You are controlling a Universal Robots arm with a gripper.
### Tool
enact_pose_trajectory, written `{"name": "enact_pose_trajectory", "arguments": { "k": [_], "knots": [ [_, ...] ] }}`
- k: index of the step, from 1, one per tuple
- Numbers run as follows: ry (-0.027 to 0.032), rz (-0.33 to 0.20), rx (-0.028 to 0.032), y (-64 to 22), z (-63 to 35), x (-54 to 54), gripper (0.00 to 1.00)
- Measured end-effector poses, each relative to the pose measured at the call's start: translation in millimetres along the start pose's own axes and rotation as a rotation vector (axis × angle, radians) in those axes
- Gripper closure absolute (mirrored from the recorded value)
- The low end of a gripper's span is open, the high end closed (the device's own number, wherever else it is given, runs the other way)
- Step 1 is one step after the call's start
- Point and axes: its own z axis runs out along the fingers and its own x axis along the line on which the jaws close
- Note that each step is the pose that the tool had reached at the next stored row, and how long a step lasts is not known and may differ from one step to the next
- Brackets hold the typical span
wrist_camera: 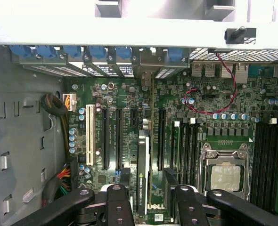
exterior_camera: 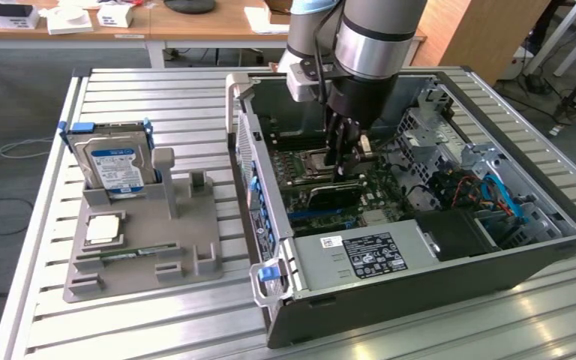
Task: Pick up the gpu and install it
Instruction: 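Press down on the gpu until it lock into place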
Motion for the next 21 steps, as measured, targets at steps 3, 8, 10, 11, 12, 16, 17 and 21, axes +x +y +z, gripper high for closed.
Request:
{"name": "enact_pose_trajectory", "arguments": {
  "k": [3, 8, 10, 11, 12, 16, 17, 21],
  "knots": [
    [0.0001, 0.0, 0.0, 0.0, 0.0, 0.0, 0.59],
    [0.0001, 0.0, 0.0001, 0.0, 0.0, 0.0, 0.59],
    [0.0001, 0.0, 0.0001, 0.0, 0.0, 0.0, 0.67],
    [0.0001, 0.0, 0.0, 0.0, 0.0, 0.0, 0.67],
    [0.0001, 0.0, 0.0, 0.0, 0.0, 0.0, 0.73],
    [0.0, 0.0, 0.0, 0.0, 0.0, 0.0, 0.85],
    [0.0, 0.0, 0.0, 0.0, 0.0, 0.0, 0.89],
    [0.0, 0.0, 0.0, 0.0, 0.0, 0.0, 0.89]
  ]
}}
